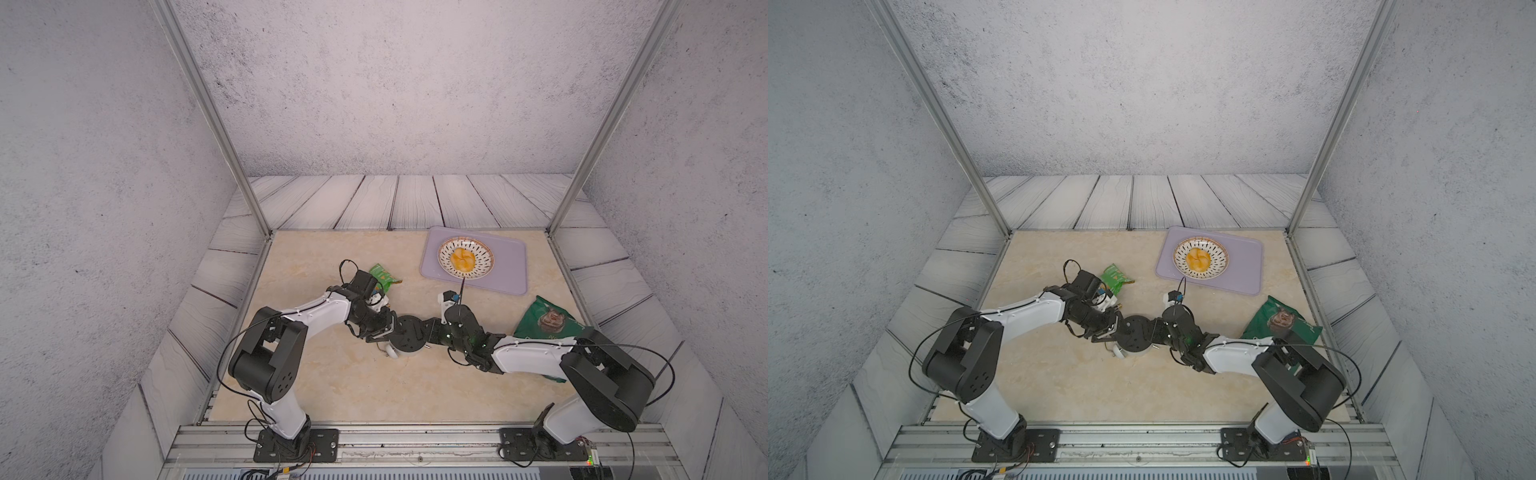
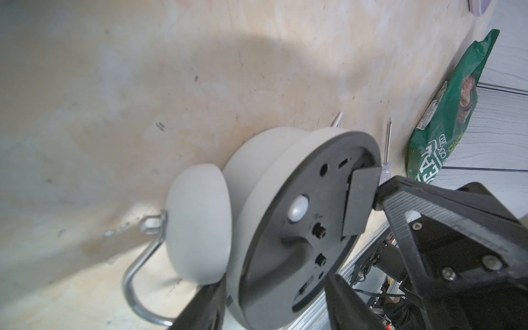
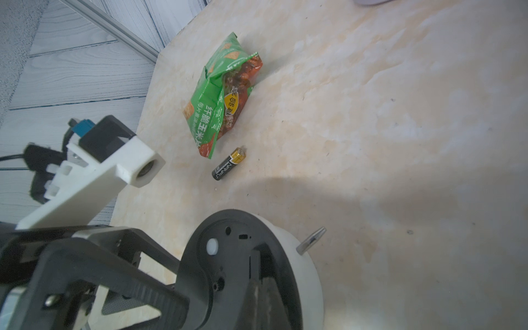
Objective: Remove the battery from the alarm
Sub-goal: Install the cover on the alarm.
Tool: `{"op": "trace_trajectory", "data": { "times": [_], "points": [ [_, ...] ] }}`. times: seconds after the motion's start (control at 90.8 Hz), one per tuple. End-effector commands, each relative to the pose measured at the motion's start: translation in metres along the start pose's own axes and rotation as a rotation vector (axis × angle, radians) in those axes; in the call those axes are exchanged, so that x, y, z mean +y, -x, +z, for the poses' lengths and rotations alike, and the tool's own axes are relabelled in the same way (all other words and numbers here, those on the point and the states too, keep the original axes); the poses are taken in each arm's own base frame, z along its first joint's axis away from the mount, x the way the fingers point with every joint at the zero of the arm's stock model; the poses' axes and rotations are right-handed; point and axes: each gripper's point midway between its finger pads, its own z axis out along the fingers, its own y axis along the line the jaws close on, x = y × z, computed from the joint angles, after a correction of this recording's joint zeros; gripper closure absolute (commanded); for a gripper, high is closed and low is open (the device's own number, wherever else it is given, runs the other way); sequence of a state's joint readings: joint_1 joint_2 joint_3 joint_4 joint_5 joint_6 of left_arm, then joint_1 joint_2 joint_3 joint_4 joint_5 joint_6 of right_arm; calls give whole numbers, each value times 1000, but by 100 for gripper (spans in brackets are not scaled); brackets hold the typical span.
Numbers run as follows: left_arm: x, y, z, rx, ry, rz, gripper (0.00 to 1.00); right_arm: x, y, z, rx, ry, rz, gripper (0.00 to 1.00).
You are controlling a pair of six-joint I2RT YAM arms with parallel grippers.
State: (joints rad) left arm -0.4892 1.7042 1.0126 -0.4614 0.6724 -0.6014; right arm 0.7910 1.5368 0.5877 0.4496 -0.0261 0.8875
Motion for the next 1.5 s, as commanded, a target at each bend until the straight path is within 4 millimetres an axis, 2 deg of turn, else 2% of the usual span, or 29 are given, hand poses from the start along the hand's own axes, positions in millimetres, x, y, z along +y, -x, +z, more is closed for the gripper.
{"op": "trace_trajectory", "data": {
  "times": [0.0,0.154,0.286,0.484,0.66,0.947,1.068,1.222,1.486],
  "points": [
    [6,-2,-2,-10,26,-21,39,-6,-13,-6,34,-14,4,100],
    [5,-2,-3,-19,19,-25,39,-4,-11,-7,21,-16,2,100],
    [5,-3,-3,-18,18,-20,39,2,-14,-2,51,5,6,100],
    [9,-3,-6,-37,50,28,39,12,-11,-5,104,-21,-1,100],
    [11,-1,-7,-53,58,52,39,12,-11,-10,114,-35,24,100],
    [2,-1,-7,-66,4,22,40,2,-19,-3,105,-26,57,100],
    [2,-1,-7,-75,1,14,40,10,-12,-2,81,-7,73,100],
    [4,-3,-7,-83,-3,-9,40,10,-4,-7,41,-8,79,100],
    [-5,-4,-4,-91,-52,-45,40,4,-19,5,86,-3,77,100]
  ]
}}
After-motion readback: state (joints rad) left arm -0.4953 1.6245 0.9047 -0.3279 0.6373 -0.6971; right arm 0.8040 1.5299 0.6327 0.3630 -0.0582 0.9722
